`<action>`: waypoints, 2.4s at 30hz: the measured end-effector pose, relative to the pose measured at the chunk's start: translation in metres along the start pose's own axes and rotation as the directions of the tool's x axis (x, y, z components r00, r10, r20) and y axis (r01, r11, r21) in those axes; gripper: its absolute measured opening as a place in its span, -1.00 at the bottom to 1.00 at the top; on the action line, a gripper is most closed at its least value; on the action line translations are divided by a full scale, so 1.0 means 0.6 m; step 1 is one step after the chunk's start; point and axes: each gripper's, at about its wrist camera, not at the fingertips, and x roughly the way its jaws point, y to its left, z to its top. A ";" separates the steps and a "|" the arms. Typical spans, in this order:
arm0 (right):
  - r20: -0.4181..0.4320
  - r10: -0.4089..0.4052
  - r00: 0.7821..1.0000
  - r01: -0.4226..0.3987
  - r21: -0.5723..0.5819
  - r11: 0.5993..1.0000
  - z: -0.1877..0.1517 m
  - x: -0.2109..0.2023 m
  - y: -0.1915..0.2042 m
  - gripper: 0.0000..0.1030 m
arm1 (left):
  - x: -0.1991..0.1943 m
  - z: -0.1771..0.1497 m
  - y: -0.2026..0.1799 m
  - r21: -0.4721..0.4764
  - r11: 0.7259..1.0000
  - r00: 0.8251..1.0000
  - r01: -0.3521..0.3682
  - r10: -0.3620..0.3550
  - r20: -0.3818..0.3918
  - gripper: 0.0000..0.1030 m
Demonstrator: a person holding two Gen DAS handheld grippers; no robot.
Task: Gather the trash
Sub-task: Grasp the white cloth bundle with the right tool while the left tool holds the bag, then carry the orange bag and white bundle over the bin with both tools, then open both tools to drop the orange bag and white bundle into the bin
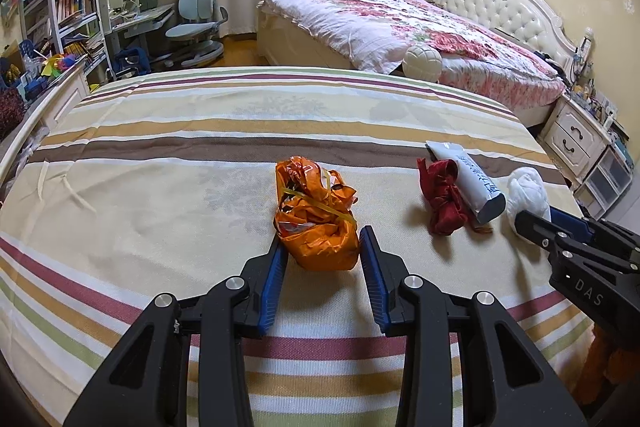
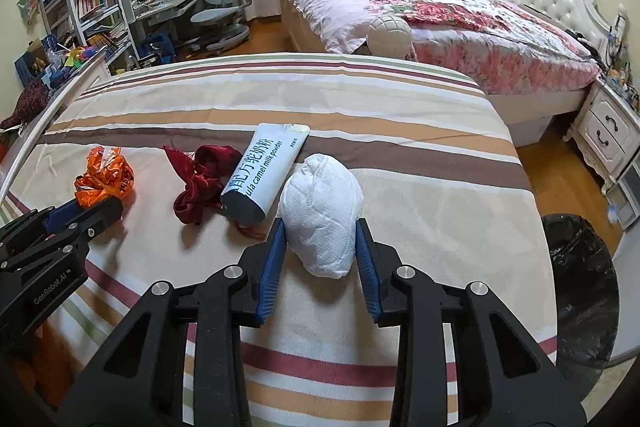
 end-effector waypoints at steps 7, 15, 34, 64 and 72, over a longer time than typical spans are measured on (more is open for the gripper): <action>0.017 -0.019 1.000 0.018 0.038 0.999 -0.031 -0.035 -0.036 -0.35 | -0.022 -0.018 -0.017 -0.008 1.000 1.000 0.022 -0.022 0.010 -0.28; 0.041 -0.067 0.997 0.062 0.107 0.992 -0.069 -0.081 -0.099 -0.35 | -0.053 -0.036 -0.069 0.012 0.997 0.996 0.077 -0.077 0.040 -0.28; 0.077 -0.240 0.968 0.211 0.272 0.939 -0.142 -0.168 -0.262 -0.35 | -0.073 -0.058 -0.294 0.220 0.949 0.970 0.226 -0.240 0.042 -0.28; 0.078 -0.321 0.944 0.265 0.401 0.877 -0.171 -0.194 -0.393 -0.34 | -0.032 -0.057 -0.503 0.386 0.879 0.950 0.279 -0.310 0.020 -0.28; 0.070 -0.321 0.945 0.264 0.418 0.869 -0.173 -0.187 -0.407 -0.34 | -0.023 -0.060 -0.521 0.396 0.879 0.955 0.267 -0.296 0.013 -0.27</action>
